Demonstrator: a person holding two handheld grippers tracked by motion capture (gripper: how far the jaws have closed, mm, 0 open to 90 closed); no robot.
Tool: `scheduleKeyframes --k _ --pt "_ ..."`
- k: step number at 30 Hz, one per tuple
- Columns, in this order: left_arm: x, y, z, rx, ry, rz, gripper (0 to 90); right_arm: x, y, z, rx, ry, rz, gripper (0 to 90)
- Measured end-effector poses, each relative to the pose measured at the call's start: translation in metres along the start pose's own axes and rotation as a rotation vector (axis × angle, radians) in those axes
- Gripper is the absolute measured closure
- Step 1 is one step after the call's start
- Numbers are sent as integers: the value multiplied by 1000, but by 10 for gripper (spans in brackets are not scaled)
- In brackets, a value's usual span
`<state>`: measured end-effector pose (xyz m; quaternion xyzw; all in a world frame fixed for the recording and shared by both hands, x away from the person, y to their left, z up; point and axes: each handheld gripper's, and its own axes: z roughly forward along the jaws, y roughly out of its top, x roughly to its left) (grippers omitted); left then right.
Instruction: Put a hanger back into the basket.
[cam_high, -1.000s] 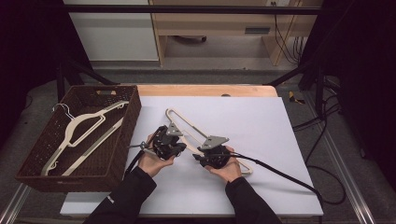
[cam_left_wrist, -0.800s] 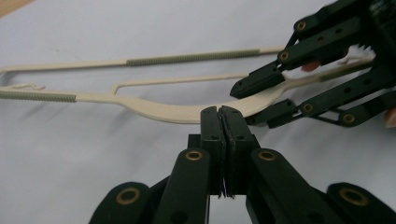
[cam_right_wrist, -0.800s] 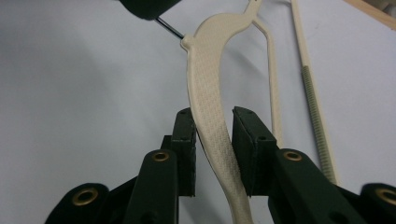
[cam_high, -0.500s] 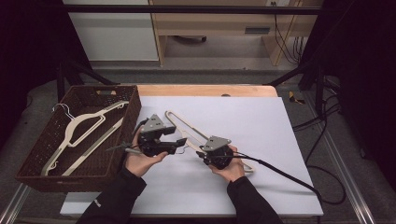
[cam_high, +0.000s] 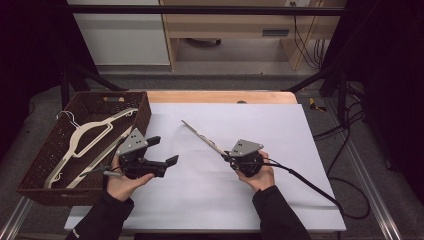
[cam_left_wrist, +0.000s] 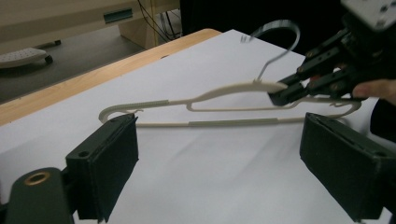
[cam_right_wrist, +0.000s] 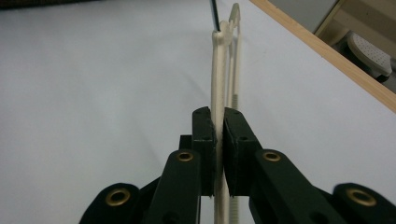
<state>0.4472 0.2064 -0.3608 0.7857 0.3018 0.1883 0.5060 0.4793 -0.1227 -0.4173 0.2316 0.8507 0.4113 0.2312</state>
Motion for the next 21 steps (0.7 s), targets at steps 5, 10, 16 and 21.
scheduleKeyframes --k 5,10,16,21 --pt "1 -10 3 16 -3 -12 103 -8 3 -19 -29 87 36 866" --pt "-2 -15 6 46 -3 9 104 -5 4 -33 -50 182 41 866" --pt "-12 -14 13 81 -29 66 134 3 4 -37 -81 332 54 866" --pt "-19 -13 26 112 -62 104 186 7 3 -34 -81 381 64 866"
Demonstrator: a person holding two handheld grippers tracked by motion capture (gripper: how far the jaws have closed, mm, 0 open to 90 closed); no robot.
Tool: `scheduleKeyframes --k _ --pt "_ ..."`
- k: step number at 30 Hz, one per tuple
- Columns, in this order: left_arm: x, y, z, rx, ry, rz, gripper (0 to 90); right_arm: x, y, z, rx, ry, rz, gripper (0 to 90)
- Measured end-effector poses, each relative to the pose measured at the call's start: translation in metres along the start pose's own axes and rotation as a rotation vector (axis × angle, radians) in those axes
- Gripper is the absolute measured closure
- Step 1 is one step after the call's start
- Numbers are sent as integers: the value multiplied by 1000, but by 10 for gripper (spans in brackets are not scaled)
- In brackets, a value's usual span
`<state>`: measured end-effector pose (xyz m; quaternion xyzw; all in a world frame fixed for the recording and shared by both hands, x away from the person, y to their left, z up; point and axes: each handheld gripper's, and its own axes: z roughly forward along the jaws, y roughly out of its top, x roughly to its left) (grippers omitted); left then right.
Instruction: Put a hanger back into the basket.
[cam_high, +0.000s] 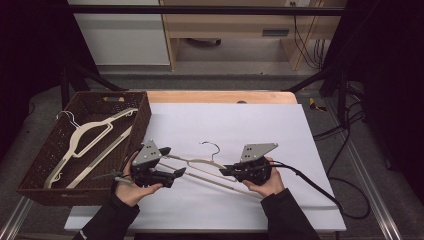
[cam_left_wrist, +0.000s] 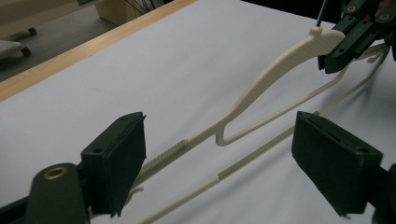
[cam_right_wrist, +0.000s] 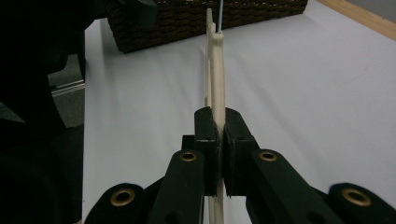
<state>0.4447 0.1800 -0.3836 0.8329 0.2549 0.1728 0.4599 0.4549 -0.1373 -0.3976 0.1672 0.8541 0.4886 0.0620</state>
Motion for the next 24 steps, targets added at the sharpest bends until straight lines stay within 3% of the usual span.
scheduleKeyframes --k 7,13,17,24 --pt "-5 5 24 61 -62 52 338 1 -1 4 -3 40 10 866" --pt "-12 11 39 66 -108 79 503 2 -1 5 -1 57 10 866" --pt "-14 11 42 79 -114 82 622 2 -1 5 0 63 13 865" --pt "-19 12 39 112 -90 129 691 1 -1 6 3 55 30 845"
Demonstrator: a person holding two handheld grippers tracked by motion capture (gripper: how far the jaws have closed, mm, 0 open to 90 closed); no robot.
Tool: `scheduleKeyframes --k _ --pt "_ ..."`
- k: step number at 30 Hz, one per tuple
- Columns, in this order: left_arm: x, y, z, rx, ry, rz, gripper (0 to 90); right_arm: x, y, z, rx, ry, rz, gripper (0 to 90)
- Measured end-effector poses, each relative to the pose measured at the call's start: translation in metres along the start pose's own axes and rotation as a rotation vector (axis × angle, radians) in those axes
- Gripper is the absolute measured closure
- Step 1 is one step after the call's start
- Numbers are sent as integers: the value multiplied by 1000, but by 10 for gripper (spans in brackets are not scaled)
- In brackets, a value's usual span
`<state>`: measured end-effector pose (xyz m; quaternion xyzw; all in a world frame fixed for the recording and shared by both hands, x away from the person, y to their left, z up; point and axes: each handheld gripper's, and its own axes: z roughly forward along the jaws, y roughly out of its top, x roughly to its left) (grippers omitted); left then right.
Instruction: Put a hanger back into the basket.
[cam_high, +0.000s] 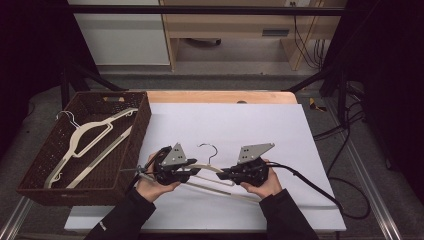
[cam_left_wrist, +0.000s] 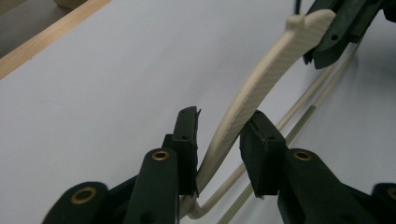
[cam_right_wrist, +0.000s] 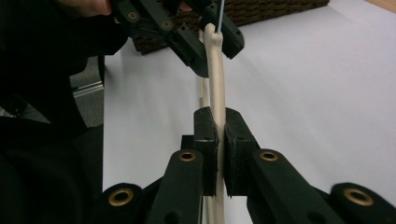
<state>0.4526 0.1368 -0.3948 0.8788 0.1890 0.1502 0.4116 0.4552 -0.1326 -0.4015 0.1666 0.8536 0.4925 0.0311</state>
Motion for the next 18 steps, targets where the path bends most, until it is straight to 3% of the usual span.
scheduleKeyframes --k 4,7,12,16,18 --pt "-4 1 -1 0 -21 -22 766 -1 1 -2 -26 -94 3 756" --pt "-6 2 -2 1 -21 -38 784 -1 1 -2 -35 -122 5 686" --pt "-11 2 -2 -6 -59 -64 825 -1 0 0 -61 -196 -3 573" --pt "-14 3 -2 -14 -79 -91 852 -3 -1 -4 -90 -224 -5 499" --pt "-15 3 -3 -12 -50 -94 863 -4 -2 -8 -101 -245 0 471"
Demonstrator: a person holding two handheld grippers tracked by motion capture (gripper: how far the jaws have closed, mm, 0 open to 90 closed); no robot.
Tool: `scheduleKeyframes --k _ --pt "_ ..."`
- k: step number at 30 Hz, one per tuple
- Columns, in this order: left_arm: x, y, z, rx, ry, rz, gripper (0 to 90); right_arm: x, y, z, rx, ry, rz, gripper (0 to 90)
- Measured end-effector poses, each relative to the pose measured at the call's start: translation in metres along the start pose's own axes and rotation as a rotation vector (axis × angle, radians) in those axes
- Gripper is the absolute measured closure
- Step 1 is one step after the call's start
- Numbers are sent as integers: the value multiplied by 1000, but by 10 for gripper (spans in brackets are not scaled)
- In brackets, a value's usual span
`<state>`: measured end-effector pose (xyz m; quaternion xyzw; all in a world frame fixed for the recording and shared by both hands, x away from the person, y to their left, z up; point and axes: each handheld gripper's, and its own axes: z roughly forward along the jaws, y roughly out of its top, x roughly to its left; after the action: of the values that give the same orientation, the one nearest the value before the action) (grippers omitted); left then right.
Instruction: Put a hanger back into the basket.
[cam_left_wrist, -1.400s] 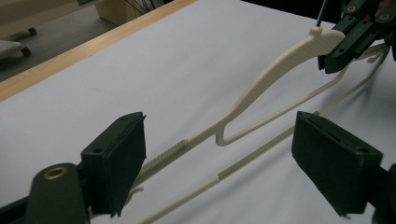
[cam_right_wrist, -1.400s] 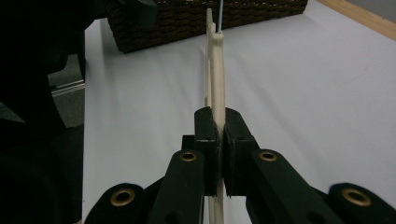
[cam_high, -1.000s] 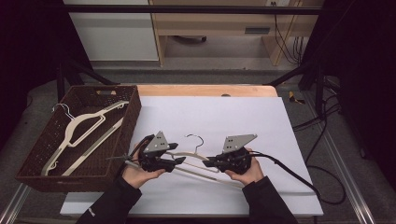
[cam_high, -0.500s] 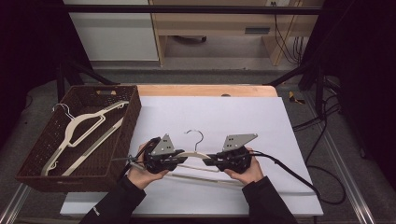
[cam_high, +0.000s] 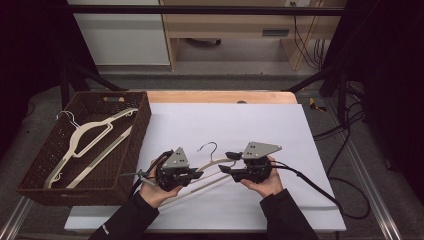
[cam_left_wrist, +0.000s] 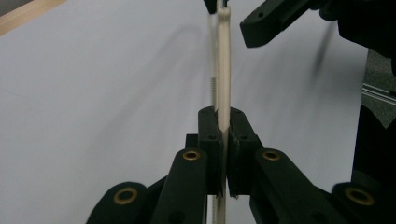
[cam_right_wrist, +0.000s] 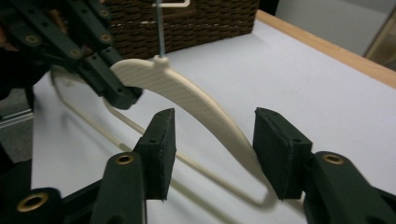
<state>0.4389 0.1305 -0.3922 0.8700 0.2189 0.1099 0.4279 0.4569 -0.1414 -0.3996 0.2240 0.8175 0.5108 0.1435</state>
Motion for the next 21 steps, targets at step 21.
scheduleKeyframes --k 21 --pt "23 2 -55 -126 94 -112 864 -46 -30 -63 -113 -245 213 108"
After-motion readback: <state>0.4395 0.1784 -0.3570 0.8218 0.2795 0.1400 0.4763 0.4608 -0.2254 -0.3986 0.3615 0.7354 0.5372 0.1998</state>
